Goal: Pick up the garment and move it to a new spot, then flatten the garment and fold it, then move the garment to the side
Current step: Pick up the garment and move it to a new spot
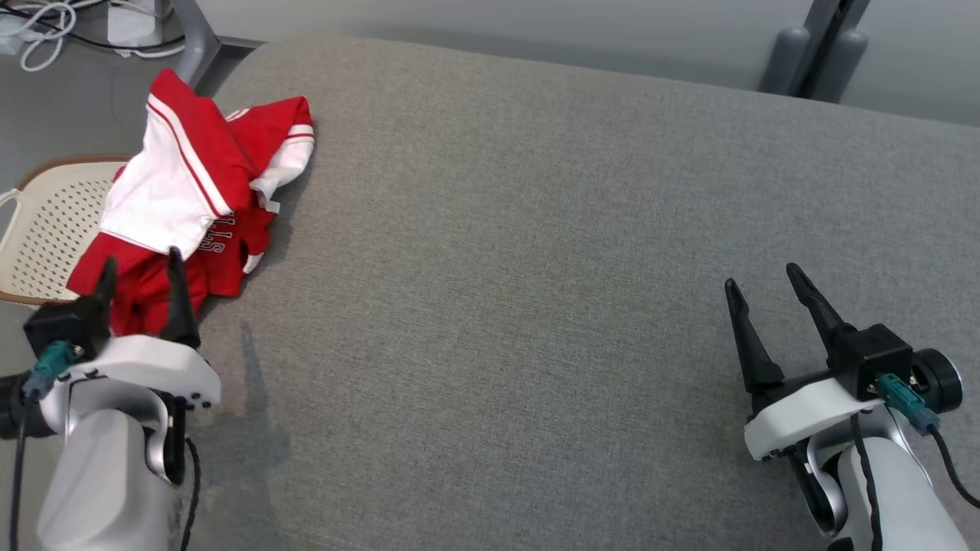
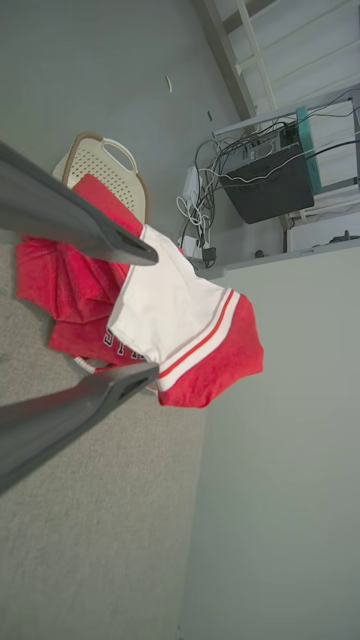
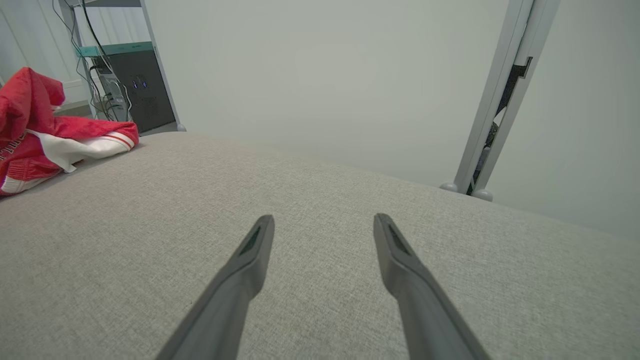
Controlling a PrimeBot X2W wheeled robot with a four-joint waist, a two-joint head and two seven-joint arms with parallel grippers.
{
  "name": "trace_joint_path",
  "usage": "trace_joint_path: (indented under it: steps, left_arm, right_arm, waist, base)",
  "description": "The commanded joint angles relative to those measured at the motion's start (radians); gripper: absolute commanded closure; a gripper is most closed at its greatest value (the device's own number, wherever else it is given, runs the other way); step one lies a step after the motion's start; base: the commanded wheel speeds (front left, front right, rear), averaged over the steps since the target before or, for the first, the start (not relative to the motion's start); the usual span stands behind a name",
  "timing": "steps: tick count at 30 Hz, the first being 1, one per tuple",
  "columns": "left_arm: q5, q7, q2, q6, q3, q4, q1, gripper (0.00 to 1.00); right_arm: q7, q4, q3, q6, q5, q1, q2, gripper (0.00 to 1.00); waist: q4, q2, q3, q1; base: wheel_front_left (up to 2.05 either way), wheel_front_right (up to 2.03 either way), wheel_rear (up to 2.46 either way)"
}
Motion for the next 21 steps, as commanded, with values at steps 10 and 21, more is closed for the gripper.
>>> trace_joint_path:
  steps: [10,21]
  left_arm:
    - [-0.032,0.0,0.103,-0.047,-0.007,0.185,-0.256,0.0]
    - [-0.025,0.092,0.175,0.002,-0.036,0.449,-0.502,0.0]
  right_arm:
    - [-0.005,-0.007,0.03,0.0,0.011,-0.057,-0.015,0.0]
    - [-0.005,-0.005,0.035,0.0,0.014,-0.086,-0.008,0.0]
  waist:
    - [-0.079,0.0,0.121,0.0]
    - [-0.136,0.0,0.176,0.0]
  base:
    - [0.0,0.0,0.0]
    - [0.0,0.0,0.0]
